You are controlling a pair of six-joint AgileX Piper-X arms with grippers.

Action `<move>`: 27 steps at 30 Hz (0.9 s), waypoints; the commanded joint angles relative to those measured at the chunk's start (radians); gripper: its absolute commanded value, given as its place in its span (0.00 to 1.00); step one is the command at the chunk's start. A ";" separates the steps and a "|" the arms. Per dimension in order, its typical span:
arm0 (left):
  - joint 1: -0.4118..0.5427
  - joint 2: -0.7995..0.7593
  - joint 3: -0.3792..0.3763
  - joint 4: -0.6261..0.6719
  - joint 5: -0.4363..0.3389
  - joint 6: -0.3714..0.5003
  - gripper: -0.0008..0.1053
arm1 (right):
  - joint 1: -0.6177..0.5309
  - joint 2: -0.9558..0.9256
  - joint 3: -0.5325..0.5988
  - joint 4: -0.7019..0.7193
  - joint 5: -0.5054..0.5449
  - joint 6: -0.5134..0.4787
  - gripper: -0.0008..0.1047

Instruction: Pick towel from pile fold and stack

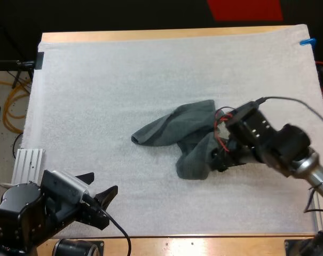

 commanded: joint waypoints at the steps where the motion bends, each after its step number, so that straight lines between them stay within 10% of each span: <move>1: -0.004 -0.003 -0.007 0.005 -0.009 0.003 0.59 | -0.001 0.005 0.035 -0.092 0.000 0.016 0.68; 16: -0.004 -0.003 -0.007 0.005 -0.009 0.003 0.59 | -0.001 0.313 0.150 -0.337 0.048 0.067 0.63; 23: -0.004 -0.003 -0.007 0.005 -0.009 0.003 0.59 | -0.001 0.352 0.150 -0.334 0.048 0.039 0.00; 27: -0.004 -0.003 -0.007 0.005 -0.009 0.003 0.59 | -0.001 0.276 0.150 -0.311 0.048 0.003 0.01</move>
